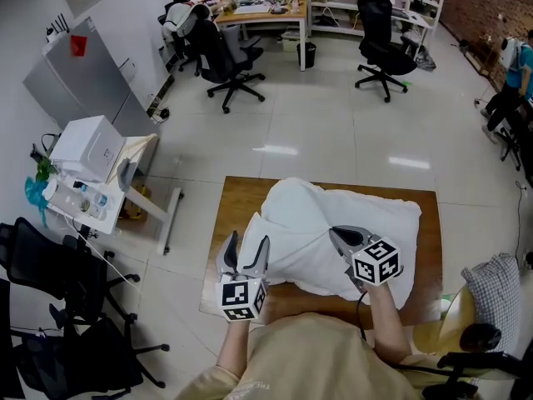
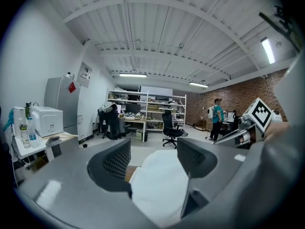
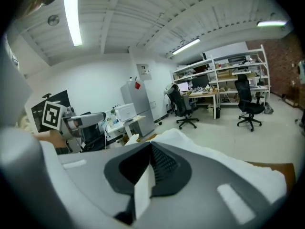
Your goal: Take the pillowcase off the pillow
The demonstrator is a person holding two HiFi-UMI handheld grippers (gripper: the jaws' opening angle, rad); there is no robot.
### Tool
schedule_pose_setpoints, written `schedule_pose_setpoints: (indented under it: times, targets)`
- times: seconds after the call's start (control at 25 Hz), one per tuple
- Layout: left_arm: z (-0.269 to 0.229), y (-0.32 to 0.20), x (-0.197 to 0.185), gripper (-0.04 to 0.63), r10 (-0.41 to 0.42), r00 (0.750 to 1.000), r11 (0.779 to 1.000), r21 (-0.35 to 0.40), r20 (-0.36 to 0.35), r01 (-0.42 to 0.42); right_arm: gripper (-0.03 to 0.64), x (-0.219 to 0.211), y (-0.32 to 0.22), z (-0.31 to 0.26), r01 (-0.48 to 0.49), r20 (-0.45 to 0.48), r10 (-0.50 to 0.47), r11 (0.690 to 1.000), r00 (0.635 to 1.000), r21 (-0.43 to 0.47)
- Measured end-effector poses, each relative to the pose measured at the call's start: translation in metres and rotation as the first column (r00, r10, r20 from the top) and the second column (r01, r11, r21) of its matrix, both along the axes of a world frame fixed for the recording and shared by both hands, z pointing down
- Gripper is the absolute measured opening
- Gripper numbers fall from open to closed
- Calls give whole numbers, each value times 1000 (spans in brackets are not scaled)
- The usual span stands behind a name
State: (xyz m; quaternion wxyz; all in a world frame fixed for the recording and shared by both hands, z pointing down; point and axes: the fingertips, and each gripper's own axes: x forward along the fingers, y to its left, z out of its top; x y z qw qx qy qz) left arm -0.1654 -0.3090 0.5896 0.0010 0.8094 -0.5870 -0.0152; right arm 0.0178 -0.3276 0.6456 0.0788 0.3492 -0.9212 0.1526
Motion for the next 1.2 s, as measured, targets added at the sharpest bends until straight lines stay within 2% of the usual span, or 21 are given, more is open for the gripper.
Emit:
schedule_pose_setpoints:
  times: [0.44, 0.64, 0.76, 0.88, 1.04, 1.2]
  targets:
    - [-44, 3, -31, 308, -35, 998, 997, 63, -59, 39, 0, 28, 7, -75, -23, 246, 9, 998, 969, 53]
    - [-59, 0, -36, 310, -26, 997, 997, 66, -75, 31, 0, 37, 15, -105, 11, 360, -41, 996, 932, 87]
    - [-82, 6, -41, 310, -13, 995, 995, 92, -95, 22, 0, 50, 26, -128, 28, 444, -86, 990, 892, 137]
    - [-123, 19, -48, 308, 15, 991, 989, 148, -129, 4, 0, 63, 37, -158, 28, 560, -125, 983, 819, 179]
    - [-164, 33, -42, 310, 64, 986, 984, 173, -157, -37, 0, 102, 46, -171, 16, 756, -172, 978, 632, 209]
    - [-177, 34, -25, 309, 121, 981, 980, 176, -150, -94, 0, 142, 61, -175, -13, 839, -243, 959, 486, 285]
